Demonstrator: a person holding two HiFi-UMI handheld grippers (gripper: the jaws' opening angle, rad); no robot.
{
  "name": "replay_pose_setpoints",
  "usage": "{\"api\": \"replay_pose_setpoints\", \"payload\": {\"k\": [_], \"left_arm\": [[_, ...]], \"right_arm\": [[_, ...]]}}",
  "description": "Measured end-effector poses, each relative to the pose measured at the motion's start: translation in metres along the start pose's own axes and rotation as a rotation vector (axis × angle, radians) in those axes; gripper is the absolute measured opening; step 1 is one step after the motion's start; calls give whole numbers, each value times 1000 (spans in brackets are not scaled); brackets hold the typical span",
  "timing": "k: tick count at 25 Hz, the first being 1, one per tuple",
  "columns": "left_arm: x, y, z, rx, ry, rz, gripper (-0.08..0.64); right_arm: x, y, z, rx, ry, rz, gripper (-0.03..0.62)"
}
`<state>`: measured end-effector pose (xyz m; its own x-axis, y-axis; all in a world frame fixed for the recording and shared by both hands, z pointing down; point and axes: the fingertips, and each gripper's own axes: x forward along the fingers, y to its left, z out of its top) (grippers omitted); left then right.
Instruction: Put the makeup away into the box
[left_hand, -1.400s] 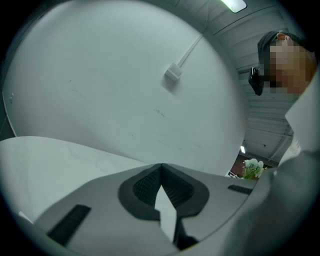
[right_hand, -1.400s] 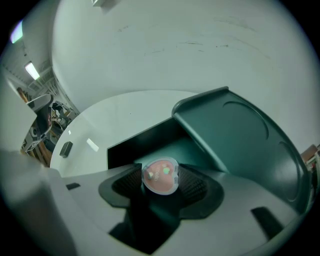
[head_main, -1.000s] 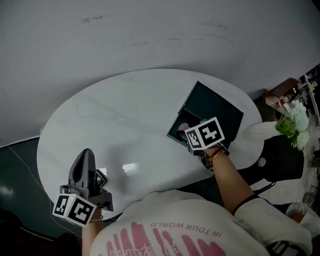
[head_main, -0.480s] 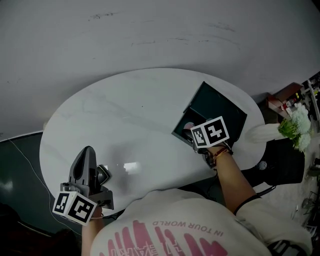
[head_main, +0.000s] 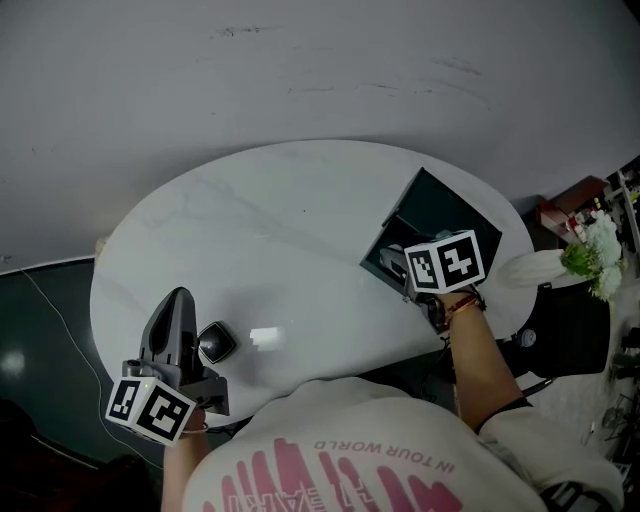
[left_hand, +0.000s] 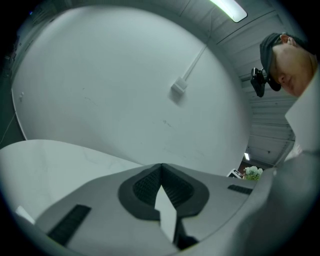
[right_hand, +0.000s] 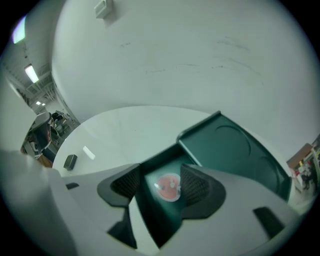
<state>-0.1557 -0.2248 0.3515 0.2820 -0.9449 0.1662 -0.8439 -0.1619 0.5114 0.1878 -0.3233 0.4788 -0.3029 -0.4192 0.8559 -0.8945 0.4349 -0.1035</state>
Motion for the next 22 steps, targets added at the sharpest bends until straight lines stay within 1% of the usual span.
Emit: {"api": "replay_pose_setpoints", "payload": {"k": [2,4,6,8,12,15,19,22], "left_arm": [[-7,6,5,1,-9,6,2],[-18,15,9,0,-13,14,2],[-32,25,13,-2,-19,29,2],[-47,36,17,-5,-26,47,2],[-83,61,24,-3,-40,79,2],[-115,83,29,-3,-51,113,2],[-152,113,31,-17,-65,157,2],[-171,128,31,-23,-66,162,2]], "right_arm": [[-11,16,20,-24,-54,8,256],[-18,42,36,-53,-94,33,255],[-16,77,47,-96,-109,75,253],[-4,117,50,-139,-97,131,254],[19,202,36,-212,-43,238,256],[31,259,18,-276,-2,294,259],[45,323,-5,-341,43,357,273],[57,359,-22,-354,74,387,312]]}}
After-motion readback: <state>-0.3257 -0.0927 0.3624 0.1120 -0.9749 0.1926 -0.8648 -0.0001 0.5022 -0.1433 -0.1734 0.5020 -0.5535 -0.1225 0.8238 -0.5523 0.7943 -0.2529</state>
